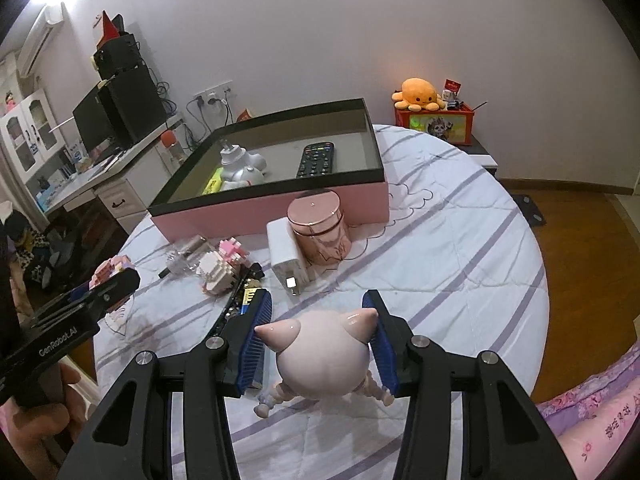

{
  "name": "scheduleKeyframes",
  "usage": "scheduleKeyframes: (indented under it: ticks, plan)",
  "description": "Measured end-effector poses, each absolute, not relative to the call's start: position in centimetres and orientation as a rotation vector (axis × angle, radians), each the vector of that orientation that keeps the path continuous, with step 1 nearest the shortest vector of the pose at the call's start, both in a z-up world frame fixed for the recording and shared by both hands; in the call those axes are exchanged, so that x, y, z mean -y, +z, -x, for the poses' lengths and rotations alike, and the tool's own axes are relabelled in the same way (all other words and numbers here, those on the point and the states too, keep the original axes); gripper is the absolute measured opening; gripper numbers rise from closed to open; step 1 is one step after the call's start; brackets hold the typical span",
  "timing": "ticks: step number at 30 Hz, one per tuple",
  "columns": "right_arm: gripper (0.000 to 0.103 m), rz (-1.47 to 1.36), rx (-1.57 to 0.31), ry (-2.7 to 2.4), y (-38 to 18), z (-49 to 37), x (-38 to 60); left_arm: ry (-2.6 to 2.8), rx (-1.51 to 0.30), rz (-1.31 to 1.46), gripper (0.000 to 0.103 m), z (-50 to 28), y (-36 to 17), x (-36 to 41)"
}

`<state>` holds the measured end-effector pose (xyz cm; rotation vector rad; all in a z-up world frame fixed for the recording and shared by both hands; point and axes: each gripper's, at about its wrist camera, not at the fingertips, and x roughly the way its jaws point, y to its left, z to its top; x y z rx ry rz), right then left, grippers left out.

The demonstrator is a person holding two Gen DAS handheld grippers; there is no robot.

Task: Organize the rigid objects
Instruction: 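Carry the block donut and pig figurine into the pink box and open both tools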

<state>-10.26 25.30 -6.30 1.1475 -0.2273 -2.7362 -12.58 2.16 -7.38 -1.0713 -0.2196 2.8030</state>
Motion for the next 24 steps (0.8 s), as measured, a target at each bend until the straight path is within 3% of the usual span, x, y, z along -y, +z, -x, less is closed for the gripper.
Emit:
scheduleKeyframes:
  ticks: [12, 24]
  plan:
    - [0.049, -1.035, 0.177, -2.729, -2.9, 11.6, -23.9, 2.810, 0.179, 0.980, 0.064, 14.6, -4.6, -3.0]
    - [0.049, -0.885, 0.094, -2.733, 1.8, 20.4, -22.1, 2.801, 0.142, 0.910, 0.064, 22.7, -1.8, -4.0]
